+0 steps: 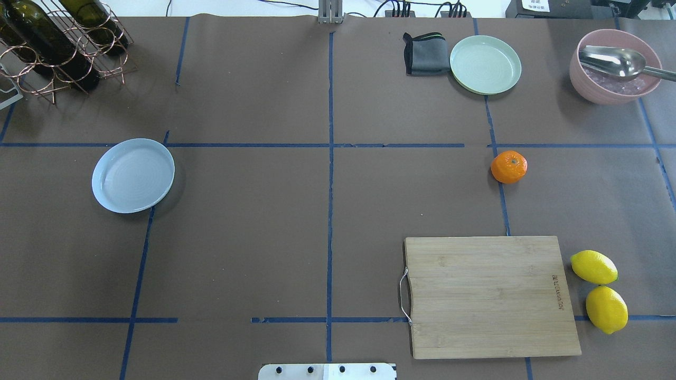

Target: Pick orange to plate

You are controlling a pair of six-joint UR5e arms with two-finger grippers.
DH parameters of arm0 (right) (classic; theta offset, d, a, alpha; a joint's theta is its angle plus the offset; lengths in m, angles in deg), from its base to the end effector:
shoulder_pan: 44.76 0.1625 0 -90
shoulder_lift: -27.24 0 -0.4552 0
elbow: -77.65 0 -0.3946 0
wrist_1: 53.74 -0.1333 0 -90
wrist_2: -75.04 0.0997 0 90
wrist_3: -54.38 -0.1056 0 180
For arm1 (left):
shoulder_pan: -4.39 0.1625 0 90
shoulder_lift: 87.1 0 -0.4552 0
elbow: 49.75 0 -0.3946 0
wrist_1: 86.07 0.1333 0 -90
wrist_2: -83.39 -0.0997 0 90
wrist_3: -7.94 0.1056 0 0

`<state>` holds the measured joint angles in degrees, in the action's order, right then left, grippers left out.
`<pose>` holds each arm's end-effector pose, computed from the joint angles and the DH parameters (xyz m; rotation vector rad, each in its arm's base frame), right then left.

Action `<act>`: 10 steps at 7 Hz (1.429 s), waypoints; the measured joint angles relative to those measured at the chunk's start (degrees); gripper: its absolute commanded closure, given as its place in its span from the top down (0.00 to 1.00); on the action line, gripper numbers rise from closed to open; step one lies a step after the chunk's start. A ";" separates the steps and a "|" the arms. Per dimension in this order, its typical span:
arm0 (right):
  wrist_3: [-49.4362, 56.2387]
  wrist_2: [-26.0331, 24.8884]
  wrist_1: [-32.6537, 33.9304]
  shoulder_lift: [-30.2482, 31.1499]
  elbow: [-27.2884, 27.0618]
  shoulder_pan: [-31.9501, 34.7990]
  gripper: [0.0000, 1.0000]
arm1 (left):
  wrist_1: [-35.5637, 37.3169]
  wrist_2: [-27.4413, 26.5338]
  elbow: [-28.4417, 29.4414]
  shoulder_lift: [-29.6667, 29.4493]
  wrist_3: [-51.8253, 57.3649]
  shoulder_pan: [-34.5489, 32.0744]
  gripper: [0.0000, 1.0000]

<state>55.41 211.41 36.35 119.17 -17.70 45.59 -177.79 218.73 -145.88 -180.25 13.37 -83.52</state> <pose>0.0598 -0.4820 0.6609 0.0647 -0.8084 -0.0347 -0.0389 -0.5283 0.6072 0.2051 0.7844 0.1999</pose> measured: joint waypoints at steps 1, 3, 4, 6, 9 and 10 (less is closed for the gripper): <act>-0.13 0.23 0.00 -0.41 -0.58 -0.02 1.00 | -2.20 0.13 0.69 -0.89 -0.05 0.74 1.00; -0.38 0.58 0.00 -1.54 -1.79 -0.18 1.00 | -5.93 0.22 4.28 -2.58 -0.10 1.61 1.00; -0.75 0.56 0.00 -2.01 -1.81 -0.34 1.00 | -8.57 0.15 5.39 -3.08 -1.78 2.66 1.00; -1.72 0.68 0.00 -2.31 -1.47 -0.66 1.00 | -17.80 -0.20 6.33 -2.75 -13.65 6.14 1.00; -2.00 0.90 0.00 -2.50 -1.25 -1.87 1.00 | -32.04 -4.68 6.70 -0.81 -33.84 13.77 1.00; -2.05 0.91 0.00 -2.53 -1.21 -2.09 1.00 | -36.60 -8.42 6.68 0.04 -40.96 18.12 1.00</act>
<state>53.36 212.32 36.35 116.64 -18.91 43.50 -214.39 210.30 -139.20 -180.21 -27.59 -65.40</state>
